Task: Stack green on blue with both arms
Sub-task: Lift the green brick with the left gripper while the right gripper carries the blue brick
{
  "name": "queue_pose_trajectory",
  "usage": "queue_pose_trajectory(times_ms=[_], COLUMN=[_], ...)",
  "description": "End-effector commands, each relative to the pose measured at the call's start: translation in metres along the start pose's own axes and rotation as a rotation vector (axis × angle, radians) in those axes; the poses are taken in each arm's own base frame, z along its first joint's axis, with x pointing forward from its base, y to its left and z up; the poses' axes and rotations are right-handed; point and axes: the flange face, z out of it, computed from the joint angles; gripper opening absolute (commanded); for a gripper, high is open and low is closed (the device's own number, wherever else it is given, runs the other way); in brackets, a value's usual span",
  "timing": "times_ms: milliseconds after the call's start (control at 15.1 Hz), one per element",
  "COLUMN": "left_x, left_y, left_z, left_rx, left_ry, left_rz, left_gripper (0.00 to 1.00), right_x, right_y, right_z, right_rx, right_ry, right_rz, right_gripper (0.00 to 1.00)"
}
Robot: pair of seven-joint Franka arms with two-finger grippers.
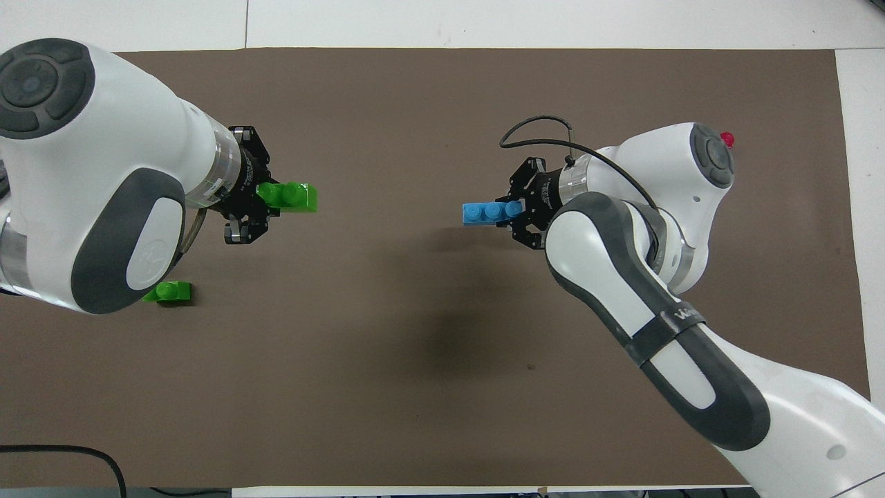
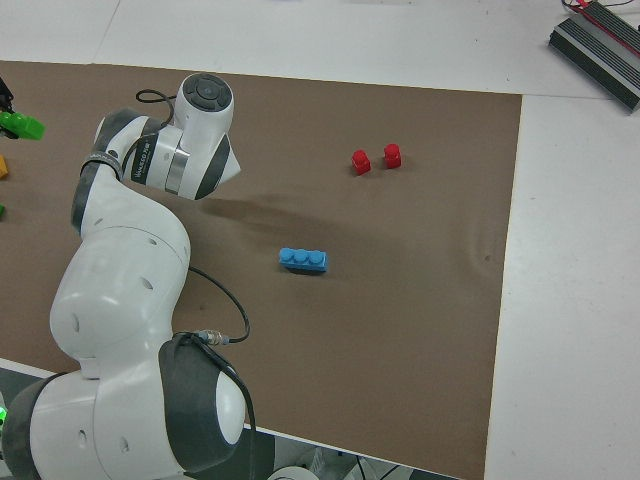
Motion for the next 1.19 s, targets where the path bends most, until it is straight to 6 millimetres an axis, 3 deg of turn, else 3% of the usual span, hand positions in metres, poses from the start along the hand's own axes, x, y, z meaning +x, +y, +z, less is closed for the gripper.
queue_pose_trajectory(times_ms=[0, 264, 396, 727, 859, 1057, 1123], left_x=[-0.001, -0.016, -0.036, -0.067, -0.083, -0.099, -0.105], left_y=[-0.006, -0.01, -0.016, -0.025, -0.032, -0.039, -0.039], left_z=[-0.003, 0.007, 0.018, 0.045, 0.059, 0.066, 0.078], left_rx=[-0.001, -0.013, -0.023, -0.038, -0.037, -0.059, -0.062], left_ry=[0.013, 0.01, 0.007, 0.017, 0.013, 0.031, 0.042], left_rz=[-0.055, -0.103, -0.106, -0.152, -0.134, -0.125, -0.135], left_gripper=[0.0, 0.0, 0.0, 0.0, 0.0, 0.0, 0.0], right_x=[-0.005, -0.019, -0.033, -0.051, -0.046, -0.045, -0.049], right_y=[0.008, 0.016, 0.02, 0.032, 0.033, 0.034, 0.037], right_z=[0.028, 0.065, 0.08, 0.098, 0.112, 0.115, 0.117], right_rx=[0.032, 0.066, 0.098, 0.11, 0.118, 0.115, 0.113], right_ry=[-0.014, -0.033, -0.058, -0.06, -0.043, -0.041, -0.041], right_rz=[0.042, 0.062, 0.086, 0.068, 0.07, 0.069, 0.063], right_gripper=[0.0, 0.0, 0.0, 0.0, 0.0, 0.0, 0.0])
